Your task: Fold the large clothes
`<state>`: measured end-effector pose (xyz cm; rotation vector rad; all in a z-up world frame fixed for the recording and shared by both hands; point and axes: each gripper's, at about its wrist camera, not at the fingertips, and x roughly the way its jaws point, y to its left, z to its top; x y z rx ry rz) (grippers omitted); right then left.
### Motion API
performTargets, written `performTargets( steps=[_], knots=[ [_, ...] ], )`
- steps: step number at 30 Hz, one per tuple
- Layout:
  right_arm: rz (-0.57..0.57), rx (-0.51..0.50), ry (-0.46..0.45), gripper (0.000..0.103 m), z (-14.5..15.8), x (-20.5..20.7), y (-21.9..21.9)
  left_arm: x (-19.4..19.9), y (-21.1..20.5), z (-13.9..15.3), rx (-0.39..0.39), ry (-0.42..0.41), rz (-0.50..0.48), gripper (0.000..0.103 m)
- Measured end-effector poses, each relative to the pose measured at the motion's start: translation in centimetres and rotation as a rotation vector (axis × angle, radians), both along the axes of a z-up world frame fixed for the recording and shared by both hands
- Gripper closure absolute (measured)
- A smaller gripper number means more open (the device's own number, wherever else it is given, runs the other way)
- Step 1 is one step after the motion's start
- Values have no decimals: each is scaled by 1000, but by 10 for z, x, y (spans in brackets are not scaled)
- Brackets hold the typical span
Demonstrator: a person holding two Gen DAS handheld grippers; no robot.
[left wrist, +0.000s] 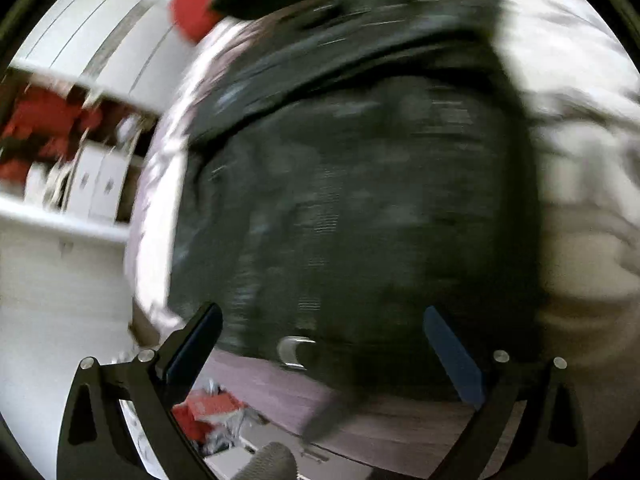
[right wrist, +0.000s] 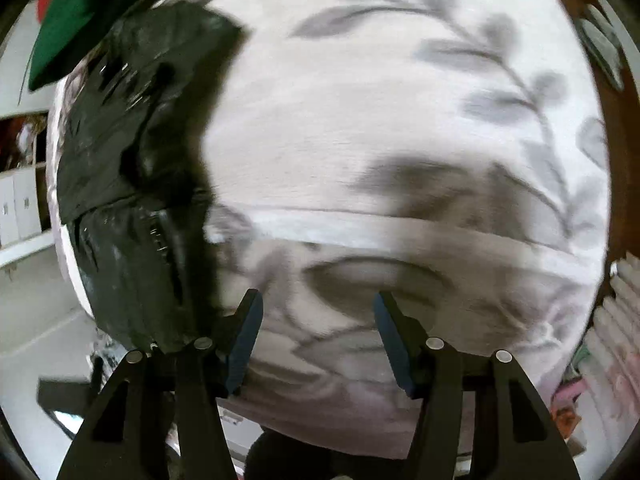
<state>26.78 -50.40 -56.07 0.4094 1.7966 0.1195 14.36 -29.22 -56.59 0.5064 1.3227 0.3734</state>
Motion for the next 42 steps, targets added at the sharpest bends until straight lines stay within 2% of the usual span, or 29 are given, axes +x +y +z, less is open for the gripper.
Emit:
performTargets(
  steps=[3,5,6,8,11,13,15,17,18,20,23,24,25,26,27,28,29,31,34,37,38,39,42],
  knots=[
    [-32,-19,1,43,-5,-2,-28,-3,-35,-15,74,-40,-111,0],
    [-50,-26,0,43,-5,-3,-41,-1,-53,-40,202,-27,-185,0],
    [-59,-26,-1,43,-6,-2,-48,-1,-57,-48,252,-31,-206,0],
    [-68,-31,0,43,-8,2,-59,3,-59,-56,300,-41,-210,0],
    [-66,-15,-10,43,-12,10,-61,8,-64,-54,312,-24,-181,0],
    [-55,-11,-15,43,-11,15,-56,0,-80,-40,260,-49,-215,0],
    [-43,-17,-20,43,-11,21,-52,-5,-87,-38,242,-52,-222,0],
    [-41,-8,-19,43,-12,26,-49,-6,-89,-52,267,-21,-223,0],
    [-38,-4,-19,43,-13,30,-47,-3,-87,-63,301,3,-214,0],
    [-31,3,-21,43,-14,35,-44,8,-77,-76,290,35,-173,0],
    [-37,66,-34,43,-19,48,-39,20,-68,-66,283,4,-79,0],
    [-44,120,-47,43,-21,54,-36,24,-62,-60,303,-23,-51,3],
    [-53,174,-59,41,-24,61,-34,27,-56,-54,305,-38,-24,10],
    [-61,260,-67,33,-31,71,-30,30,-48,-49,280,-45,3,33],
    [-63,321,-71,31,-36,78,-27,31,-42,-44,221,-50,32,57],
    [-70,400,-80,31,-43,88,-21,32,-35,-38,145,-54,54,69],
    [-75,443,-86,28,-47,95,-16,32,-35,-32,117,-66,51,90],
    [-93,569,-85,26,-62,114,1,30,-35,-21,93,-86,36,93],
    [-137,695,-60,25,-83,137,27,27,-33,-8,53,-91,24,96],
    [-160,724,-9,26,-99,151,52,28,-30,5,15,-95,18,99],
    [-153,704,-12,49,-98,154,59,30,-26,8,-2,-95,21,99],
    [-161,680,-23,65,-92,157,66,31,-22,13,-22,-96,29,99],
    [-191,595,-20,73,-63,158,78,35,6,36,-99,-108,73,99]
  ],
)
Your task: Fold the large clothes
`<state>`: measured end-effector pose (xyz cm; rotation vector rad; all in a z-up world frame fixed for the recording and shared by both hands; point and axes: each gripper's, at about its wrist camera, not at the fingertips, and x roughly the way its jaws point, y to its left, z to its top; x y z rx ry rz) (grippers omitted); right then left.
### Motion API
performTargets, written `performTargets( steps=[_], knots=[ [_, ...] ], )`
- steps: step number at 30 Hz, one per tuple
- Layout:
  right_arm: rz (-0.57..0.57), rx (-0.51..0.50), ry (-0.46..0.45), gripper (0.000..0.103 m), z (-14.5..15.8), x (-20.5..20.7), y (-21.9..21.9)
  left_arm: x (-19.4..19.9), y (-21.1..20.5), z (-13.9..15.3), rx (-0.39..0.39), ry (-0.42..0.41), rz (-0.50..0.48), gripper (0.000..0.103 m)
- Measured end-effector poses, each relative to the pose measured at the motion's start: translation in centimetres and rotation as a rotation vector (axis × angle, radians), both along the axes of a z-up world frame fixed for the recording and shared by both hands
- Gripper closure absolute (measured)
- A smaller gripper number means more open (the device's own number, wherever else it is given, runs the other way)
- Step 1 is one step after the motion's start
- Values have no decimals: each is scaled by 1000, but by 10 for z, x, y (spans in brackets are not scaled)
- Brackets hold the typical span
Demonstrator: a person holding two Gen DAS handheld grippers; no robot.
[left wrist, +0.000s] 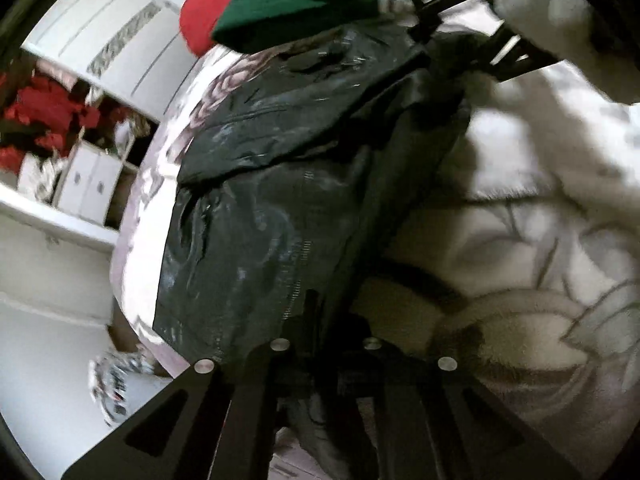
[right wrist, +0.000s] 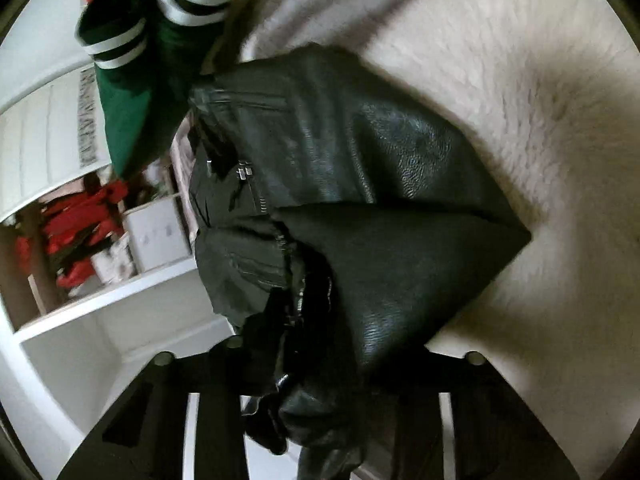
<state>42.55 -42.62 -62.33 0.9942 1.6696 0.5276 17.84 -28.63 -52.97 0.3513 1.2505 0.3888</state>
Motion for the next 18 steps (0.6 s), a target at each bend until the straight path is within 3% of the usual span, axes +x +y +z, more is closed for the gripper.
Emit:
performTargets(
  steps=[5,7,10,14,18],
  knots=[
    [125,-119,-122,75,98,17,52,1,63,44,-164,-57,86,99],
    [198,-183,-163,75,135,29,97,2,99,61,-248,-81,146,99],
    [279,-261,-195,75,168,46,178,6,158,73,-372,-102,244,99],
    [384,-390,-221,75,172,56,289,10,248,58,-504,-102,374,99],
    [512,-563,-204,74,126,55,409,6,335,5,-648,-81,472,94]
  ],
)
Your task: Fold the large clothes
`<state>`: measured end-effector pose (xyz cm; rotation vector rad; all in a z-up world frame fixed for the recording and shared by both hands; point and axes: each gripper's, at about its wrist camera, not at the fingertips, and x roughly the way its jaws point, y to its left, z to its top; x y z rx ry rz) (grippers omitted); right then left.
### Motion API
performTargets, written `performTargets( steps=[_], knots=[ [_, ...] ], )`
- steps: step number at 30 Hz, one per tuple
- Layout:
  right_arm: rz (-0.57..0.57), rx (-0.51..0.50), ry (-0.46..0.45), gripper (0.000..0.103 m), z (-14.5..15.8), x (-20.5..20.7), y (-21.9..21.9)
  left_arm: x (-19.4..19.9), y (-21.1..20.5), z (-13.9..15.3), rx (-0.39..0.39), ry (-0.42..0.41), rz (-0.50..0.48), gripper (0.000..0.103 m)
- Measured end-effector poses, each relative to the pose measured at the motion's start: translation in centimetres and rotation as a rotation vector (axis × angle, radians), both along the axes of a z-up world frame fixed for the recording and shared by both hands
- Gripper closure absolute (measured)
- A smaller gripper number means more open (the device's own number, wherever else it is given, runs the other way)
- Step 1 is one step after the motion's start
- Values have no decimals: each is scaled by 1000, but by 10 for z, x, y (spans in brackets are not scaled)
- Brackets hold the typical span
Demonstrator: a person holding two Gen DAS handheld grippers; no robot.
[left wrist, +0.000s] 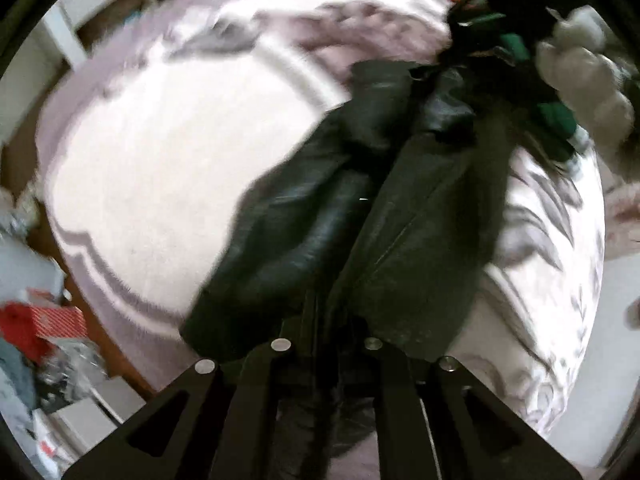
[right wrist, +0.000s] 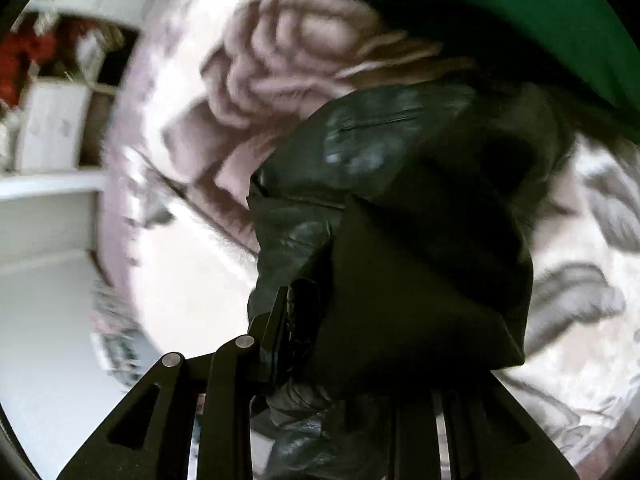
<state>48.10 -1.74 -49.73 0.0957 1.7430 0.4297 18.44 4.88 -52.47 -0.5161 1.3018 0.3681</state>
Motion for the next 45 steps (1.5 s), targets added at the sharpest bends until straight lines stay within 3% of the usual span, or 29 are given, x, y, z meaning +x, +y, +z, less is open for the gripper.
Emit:
performTargets(
  steps=[1,3,5,6,11,13,16,19,22,23,24,25,26,28,29,30,32,33,35,39,43,45],
  knots=[
    [4,-29,9,71,-12,0,17,-1,22,-24,-62,14,7,92],
    [27,-65,50,51,-40,0,38,-7,56,-59,-255,10,36,81],
    [3,-47,87,33,-52,1,42,-23,85,-74,-481,-65,123,78],
    [-17,-14,102,27,-52,2,41,-32,95,-77,-553,-82,153,68],
    [-60,257,130,26,-19,-5,-8,-73,117,-66,-556,-115,205,55],
    [-80,272,84,25,-8,-9,-39,-80,118,-67,-555,-144,194,50],
    [-116,188,-6,24,-2,-17,-98,-70,108,-85,-580,-153,139,49],
    [-137,161,8,24,-31,-18,-140,-48,103,-99,-552,-130,78,48],
    [-83,148,16,23,-71,-7,-155,-38,96,-101,-501,-145,75,48],
    [-91,169,33,17,-86,-3,-158,-38,95,-100,-489,-162,81,48],
    [-126,235,81,15,-108,4,-162,-37,93,-97,-472,-191,77,52],
    [-154,284,111,14,-119,7,-162,-36,91,-93,-443,-217,71,63],
    [-206,344,141,12,-133,12,-166,-34,89,-91,-447,-238,53,91],
    [-256,400,140,12,-140,14,-169,-28,85,-85,-436,-238,30,93],
    [-267,414,113,18,-138,13,-170,-27,85,-83,-433,-240,27,95],
    [-280,409,83,37,-133,9,-172,-26,87,-80,-432,-240,22,95],
    [-308,388,41,60,-122,-1,-181,-24,95,-74,-446,-247,17,95],
    [-371,387,37,68,-115,-10,-191,-22,103,-68,-446,-251,15,95],
    [-440,388,46,73,-99,-26,-204,-18,121,-57,-445,-259,12,96],
    [-595,421,80,75,-59,-98,-231,0,158,-40,-410,-268,-40,96],
    [-734,377,155,72,-51,-202,-271,25,171,-57,-506,-176,-133,89],
    [-765,323,222,61,-70,-238,-287,25,164,-58,-507,-139,-152,77]
  ],
)
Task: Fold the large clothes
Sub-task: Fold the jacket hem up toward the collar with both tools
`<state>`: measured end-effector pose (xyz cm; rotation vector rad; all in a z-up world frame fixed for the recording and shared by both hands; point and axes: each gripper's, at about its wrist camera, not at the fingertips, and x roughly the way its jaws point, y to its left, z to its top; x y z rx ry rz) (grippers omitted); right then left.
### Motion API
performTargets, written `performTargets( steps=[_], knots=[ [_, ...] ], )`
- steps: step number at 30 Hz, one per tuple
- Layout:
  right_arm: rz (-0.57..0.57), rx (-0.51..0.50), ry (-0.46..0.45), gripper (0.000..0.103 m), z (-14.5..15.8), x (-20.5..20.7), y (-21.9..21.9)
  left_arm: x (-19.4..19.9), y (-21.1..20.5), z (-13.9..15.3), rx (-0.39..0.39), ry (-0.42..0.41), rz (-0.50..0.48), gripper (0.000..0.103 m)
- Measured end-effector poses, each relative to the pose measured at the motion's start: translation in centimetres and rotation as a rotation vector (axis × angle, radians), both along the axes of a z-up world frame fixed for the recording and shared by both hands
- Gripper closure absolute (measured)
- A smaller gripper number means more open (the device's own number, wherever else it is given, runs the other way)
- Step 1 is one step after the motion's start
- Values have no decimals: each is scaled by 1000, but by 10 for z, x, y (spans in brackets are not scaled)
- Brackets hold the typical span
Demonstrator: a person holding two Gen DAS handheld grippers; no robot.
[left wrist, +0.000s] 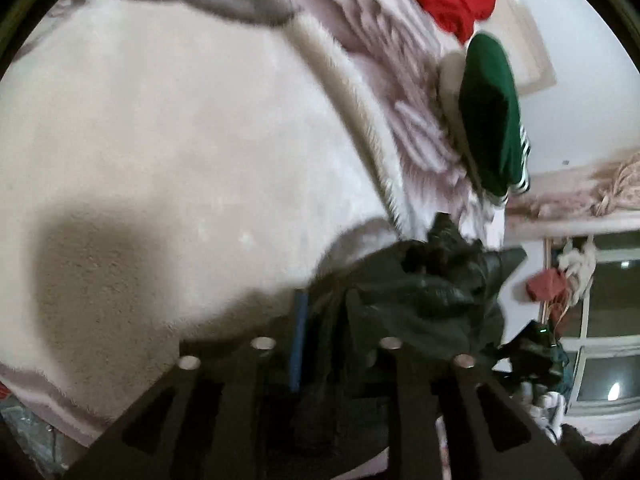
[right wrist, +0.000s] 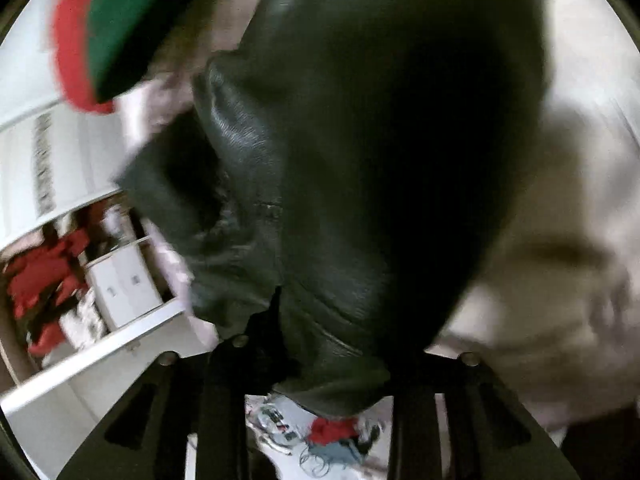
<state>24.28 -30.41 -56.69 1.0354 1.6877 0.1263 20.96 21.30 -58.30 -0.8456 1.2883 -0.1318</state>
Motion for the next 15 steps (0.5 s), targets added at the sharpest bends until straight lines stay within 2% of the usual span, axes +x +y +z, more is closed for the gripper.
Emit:
performTargets(
  steps=[1,2,3,5,6,8,10,11,13,15],
  knots=[
    [5,-7,51,58,-11,-11,-8,-2,0,3,12,3,9,73],
    [-5,5,117,55,-22,-21,-20,-4,1,6,7,-3,25,62],
    [-4,17,146,49,-24,-27,-28,-10,4,12,9,-7,52,53],
    [65,-38,126,45,-13,-31,-35,-25,6,29,42,-23,91,51],
    [174,-106,89,45,4,-26,-39,-31,4,39,75,-39,94,51],
    [317,-164,4,40,32,-16,-38,-34,-8,51,152,-54,74,50],
    [456,-221,-64,40,56,1,-32,-29,-26,54,193,-66,15,47],
    [504,-236,-95,40,64,13,-22,-31,-32,52,201,-68,-8,43],
    [616,-257,-197,40,83,46,0,-17,-43,38,198,-58,-56,43],
    [721,-236,-297,36,91,83,33,-8,-46,21,217,-26,-82,43]
  ],
)
